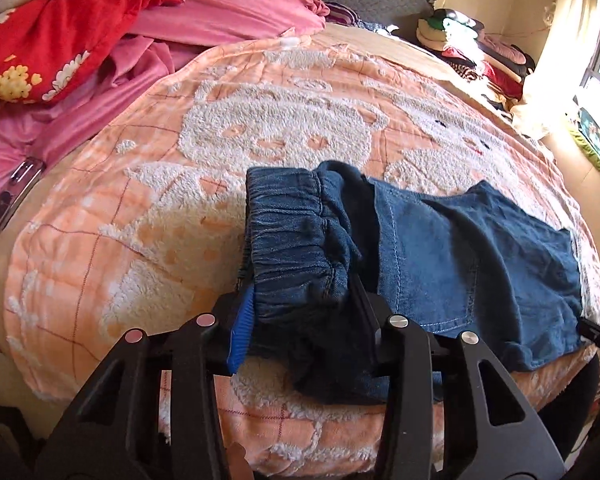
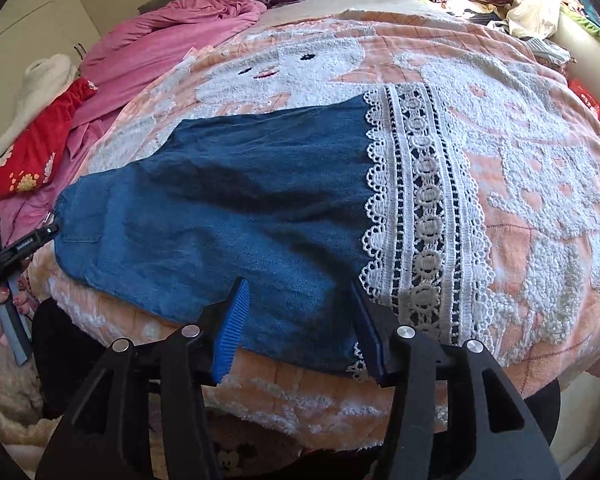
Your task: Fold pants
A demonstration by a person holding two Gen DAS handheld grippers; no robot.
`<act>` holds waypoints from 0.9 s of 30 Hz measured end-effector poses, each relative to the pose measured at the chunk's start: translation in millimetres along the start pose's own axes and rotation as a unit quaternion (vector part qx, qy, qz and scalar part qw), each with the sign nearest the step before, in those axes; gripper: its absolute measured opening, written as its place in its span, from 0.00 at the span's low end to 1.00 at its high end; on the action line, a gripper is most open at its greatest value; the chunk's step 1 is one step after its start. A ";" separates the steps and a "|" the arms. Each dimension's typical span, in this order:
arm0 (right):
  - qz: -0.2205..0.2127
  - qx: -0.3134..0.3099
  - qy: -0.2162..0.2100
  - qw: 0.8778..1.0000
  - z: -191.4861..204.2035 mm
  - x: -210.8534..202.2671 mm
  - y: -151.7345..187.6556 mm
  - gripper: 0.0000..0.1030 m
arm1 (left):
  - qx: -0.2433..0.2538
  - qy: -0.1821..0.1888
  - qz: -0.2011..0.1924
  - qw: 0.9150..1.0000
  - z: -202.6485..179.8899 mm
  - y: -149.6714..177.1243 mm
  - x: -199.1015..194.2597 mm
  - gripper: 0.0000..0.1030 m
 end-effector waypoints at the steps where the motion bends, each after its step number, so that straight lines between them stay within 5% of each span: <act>1: 0.001 0.000 0.000 1.000 0.0 -0.1 0.5 0.48 | -0.002 -0.010 -0.012 1.000 4.6 -5.7 -7.0 0.33; 4: 0.003 0.004 -0.003 1.000 -1.5 -1.1 3.0 0.48 | 0.011 -0.036 -0.031 0.999 16.9 -16.2 -14.8 0.33; 11: 0.015 -0.004 -0.006 1.000 -0.3 4.6 4.9 0.54 | -0.004 -0.051 -0.011 0.999 27.3 -2.9 20.2 0.42; 13: 0.015 -0.003 -0.017 1.000 -0.5 -0.4 3.5 0.54 | -0.015 -0.051 -0.009 0.999 32.5 -2.1 11.3 0.52; 19: -0.041 0.003 -0.025 0.999 -16.3 -40.3 -23.0 0.54 | -0.010 -0.068 -0.051 0.996 37.8 -16.1 -49.6 0.54; 27: -0.071 0.035 -0.022 0.997 -66.8 -48.1 -76.2 0.54 | 0.029 0.036 -0.055 0.997 -41.7 -47.3 -49.0 0.55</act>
Point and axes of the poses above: each gripper's, at about its wrist camera, not at the fingertips, and x roughly the way its jaws point, z to its left, y to its underside, the point moved 6 cm from there along x, roughly the way its jaws point, and after that the axes turned 7 degrees about -y, right-handed, at the moved point
